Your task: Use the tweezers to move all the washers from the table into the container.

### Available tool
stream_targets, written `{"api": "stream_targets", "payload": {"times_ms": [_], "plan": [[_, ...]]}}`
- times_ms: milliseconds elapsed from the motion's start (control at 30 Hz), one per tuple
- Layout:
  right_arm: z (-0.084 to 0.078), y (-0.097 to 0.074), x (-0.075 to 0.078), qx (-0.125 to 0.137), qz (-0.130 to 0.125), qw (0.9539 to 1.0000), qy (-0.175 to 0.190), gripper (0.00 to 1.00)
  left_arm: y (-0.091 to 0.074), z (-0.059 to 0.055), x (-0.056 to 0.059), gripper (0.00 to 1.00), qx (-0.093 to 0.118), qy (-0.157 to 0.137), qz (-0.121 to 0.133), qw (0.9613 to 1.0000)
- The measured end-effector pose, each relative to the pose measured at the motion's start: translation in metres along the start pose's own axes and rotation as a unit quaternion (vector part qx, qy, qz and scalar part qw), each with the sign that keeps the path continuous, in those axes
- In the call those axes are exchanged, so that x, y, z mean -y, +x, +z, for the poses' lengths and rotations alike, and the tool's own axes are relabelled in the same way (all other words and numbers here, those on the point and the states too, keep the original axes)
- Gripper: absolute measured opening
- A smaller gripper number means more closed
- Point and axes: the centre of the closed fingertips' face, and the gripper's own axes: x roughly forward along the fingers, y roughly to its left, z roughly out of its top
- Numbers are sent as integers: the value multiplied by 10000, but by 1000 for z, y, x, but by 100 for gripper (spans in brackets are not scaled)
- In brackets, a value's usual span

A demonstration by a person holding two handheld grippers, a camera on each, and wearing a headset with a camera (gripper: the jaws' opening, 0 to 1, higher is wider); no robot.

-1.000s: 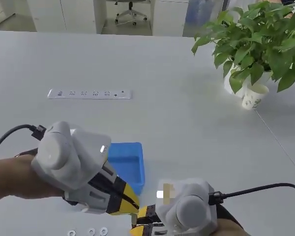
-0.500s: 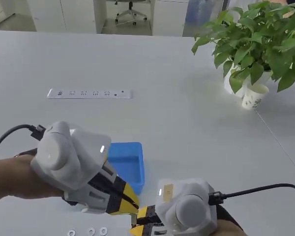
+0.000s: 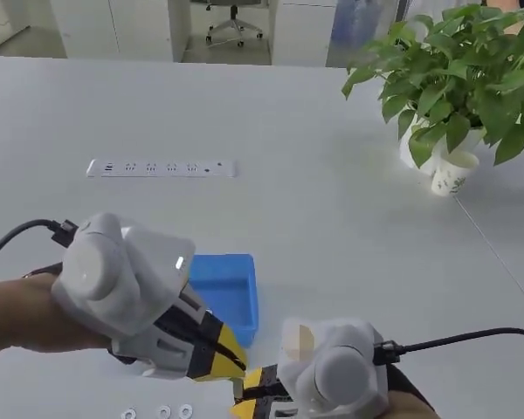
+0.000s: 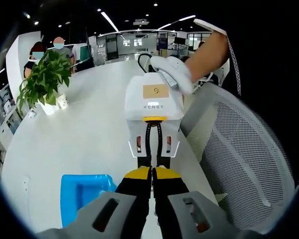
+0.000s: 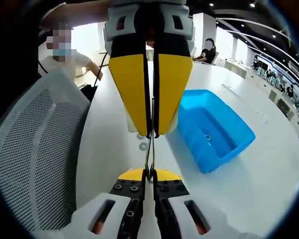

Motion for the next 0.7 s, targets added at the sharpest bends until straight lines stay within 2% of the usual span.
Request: {"api": "stream_targets", "payload": {"times_ms": [533, 700], "plan": [[-1, 1, 0, -52, -86, 9998, -152, 7, -2, -4, 3, 4, -106, 61, 32, 9999], [0, 0, -1, 2, -97, 9998, -165, 10, -3, -5, 5, 4, -123, 97, 42, 9999]]}}
